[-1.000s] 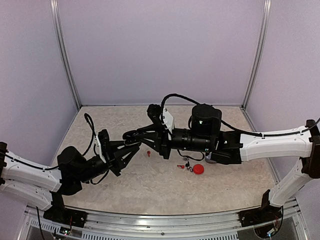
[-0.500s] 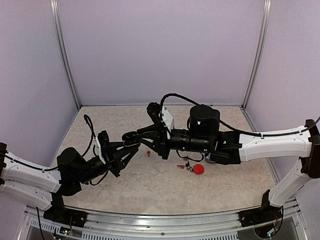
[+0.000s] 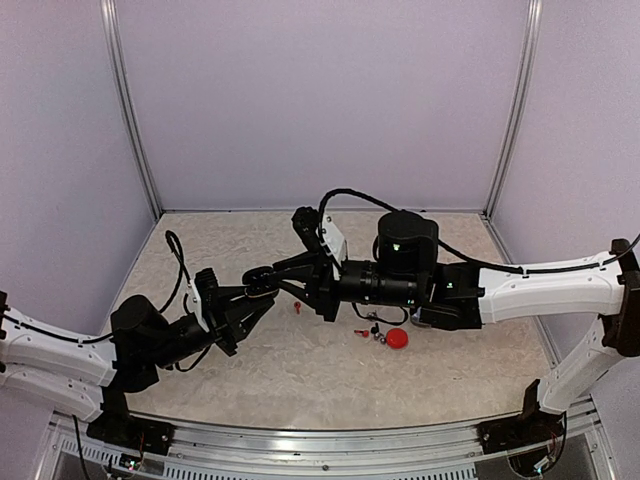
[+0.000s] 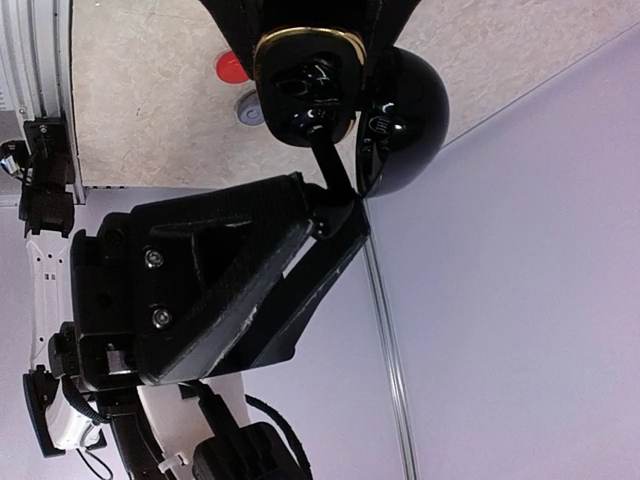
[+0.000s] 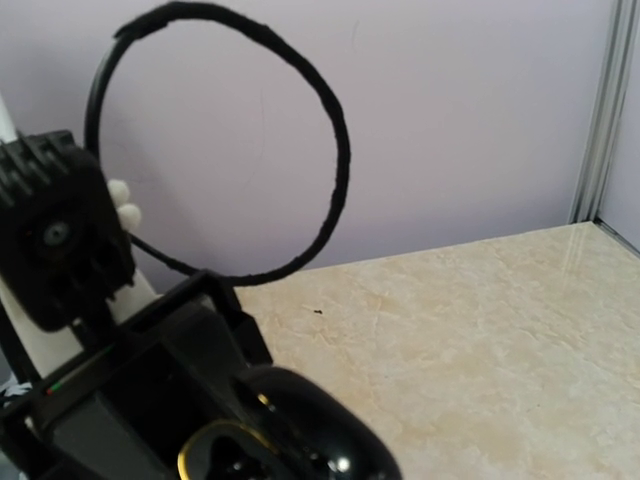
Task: Insert the wireless bluetooth earbuds into the charging case
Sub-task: Insert the right earbud into the right side groove of the charging case.
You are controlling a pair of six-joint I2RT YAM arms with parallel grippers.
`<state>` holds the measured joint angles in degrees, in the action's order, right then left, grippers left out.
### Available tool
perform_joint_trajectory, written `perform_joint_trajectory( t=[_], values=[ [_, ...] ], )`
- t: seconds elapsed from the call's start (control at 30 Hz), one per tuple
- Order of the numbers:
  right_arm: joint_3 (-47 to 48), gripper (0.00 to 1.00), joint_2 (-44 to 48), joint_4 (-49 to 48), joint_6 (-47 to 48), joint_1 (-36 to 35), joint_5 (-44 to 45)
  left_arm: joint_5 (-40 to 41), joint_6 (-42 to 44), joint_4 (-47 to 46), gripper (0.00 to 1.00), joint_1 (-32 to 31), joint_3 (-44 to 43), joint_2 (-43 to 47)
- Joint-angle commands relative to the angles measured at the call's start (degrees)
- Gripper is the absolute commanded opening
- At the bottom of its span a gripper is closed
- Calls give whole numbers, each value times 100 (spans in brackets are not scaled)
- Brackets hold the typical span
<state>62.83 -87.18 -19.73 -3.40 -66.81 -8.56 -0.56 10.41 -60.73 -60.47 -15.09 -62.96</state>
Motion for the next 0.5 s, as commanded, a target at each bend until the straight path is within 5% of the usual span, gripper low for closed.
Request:
perform_joint_trajectory(
  t=[0.0, 0.47],
  values=[
    [-209, 9, 173, 204, 48, 25, 359, -112, 137, -492, 5, -53, 6, 258],
    [-178, 7, 35, 215, 278, 11, 45, -138, 97, -572, 5, -53, -20, 161]
  ],
)
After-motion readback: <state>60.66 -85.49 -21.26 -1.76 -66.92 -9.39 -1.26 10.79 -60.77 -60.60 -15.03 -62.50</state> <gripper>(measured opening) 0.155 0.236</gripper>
